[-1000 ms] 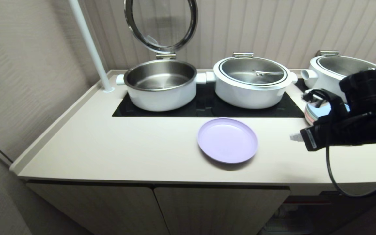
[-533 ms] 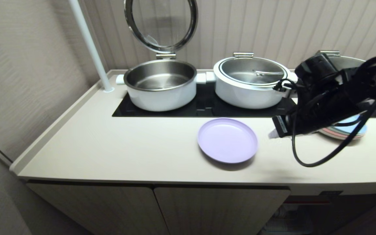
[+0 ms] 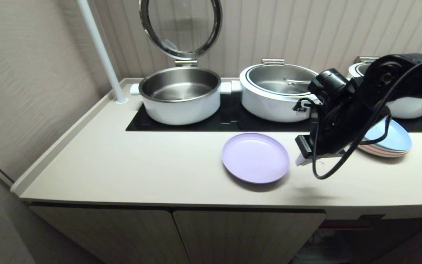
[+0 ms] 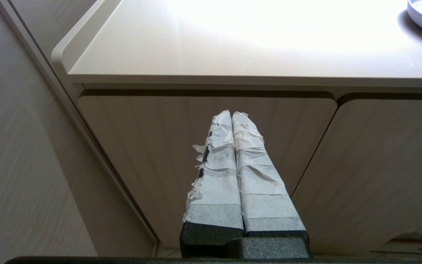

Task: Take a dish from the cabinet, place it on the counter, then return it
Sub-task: Pick up the plate from the table

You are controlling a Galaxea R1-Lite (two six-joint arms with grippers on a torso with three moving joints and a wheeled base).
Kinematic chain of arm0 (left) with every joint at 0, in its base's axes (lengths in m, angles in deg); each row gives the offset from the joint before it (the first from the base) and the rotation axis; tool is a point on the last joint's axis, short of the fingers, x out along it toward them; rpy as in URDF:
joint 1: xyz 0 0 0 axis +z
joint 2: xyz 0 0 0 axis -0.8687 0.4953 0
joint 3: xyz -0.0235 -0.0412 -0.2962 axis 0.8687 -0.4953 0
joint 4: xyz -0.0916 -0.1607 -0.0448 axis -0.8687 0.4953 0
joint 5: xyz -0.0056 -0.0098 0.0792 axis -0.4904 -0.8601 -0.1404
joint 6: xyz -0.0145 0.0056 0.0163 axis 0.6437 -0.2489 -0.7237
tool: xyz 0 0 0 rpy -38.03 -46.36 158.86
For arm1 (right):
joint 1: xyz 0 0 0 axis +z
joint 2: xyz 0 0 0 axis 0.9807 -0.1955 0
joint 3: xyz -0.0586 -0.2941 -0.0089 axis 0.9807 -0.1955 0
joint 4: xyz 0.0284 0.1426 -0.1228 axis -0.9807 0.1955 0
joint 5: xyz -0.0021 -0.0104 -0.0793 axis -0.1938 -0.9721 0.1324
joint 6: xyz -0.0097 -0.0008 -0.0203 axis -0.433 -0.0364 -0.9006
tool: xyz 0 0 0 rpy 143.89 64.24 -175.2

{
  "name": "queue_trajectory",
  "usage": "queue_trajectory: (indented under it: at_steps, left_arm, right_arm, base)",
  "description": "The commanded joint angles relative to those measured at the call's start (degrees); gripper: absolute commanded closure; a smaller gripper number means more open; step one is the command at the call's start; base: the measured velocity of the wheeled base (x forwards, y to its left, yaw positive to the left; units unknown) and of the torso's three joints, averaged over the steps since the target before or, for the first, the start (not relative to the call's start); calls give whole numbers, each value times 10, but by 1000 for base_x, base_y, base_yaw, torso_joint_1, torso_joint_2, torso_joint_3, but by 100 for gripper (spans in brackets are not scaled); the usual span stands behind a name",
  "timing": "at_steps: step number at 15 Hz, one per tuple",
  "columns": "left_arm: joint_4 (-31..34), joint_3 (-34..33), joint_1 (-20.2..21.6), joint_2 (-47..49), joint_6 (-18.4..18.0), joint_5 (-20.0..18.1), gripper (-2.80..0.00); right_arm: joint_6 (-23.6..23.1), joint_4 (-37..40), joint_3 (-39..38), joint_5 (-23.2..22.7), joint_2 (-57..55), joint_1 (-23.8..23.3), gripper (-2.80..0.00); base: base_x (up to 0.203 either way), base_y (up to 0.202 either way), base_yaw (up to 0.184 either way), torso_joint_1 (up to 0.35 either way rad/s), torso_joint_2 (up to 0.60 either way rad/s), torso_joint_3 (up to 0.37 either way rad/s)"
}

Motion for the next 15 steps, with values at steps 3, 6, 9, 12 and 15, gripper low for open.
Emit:
queue_trajectory:
  at_steps: [3, 6, 9, 12, 15]
  left_arm:
    - [0, 0, 0, 0, 0, 0, 0]
    - [0, 0, 0, 0, 0, 0, 0]
    - [0, 0, 0, 0, 0, 0, 0]
    - [0, 0, 0, 0, 0, 0, 0]
    - [0, 0, 0, 0, 0, 0, 0]
  right_arm:
    - [25, 4, 4, 0, -7, 1, -280]
    - [25, 2, 5, 17, -14, 1, -280]
    - [27, 4, 21, 59, -35, 5, -280]
    - [31, 3, 50, 59, -61, 10, -280]
    - [78, -2, 71, 62, -90, 23, -280]
  base:
    - [0, 0, 0, 0, 0, 0]
    - [0, 0, 0, 0, 0, 0]
    - [0, 0, 0, 0, 0, 0]
    - [0, 0, 0, 0, 0, 0]
    - [0, 0, 0, 0, 0, 0]
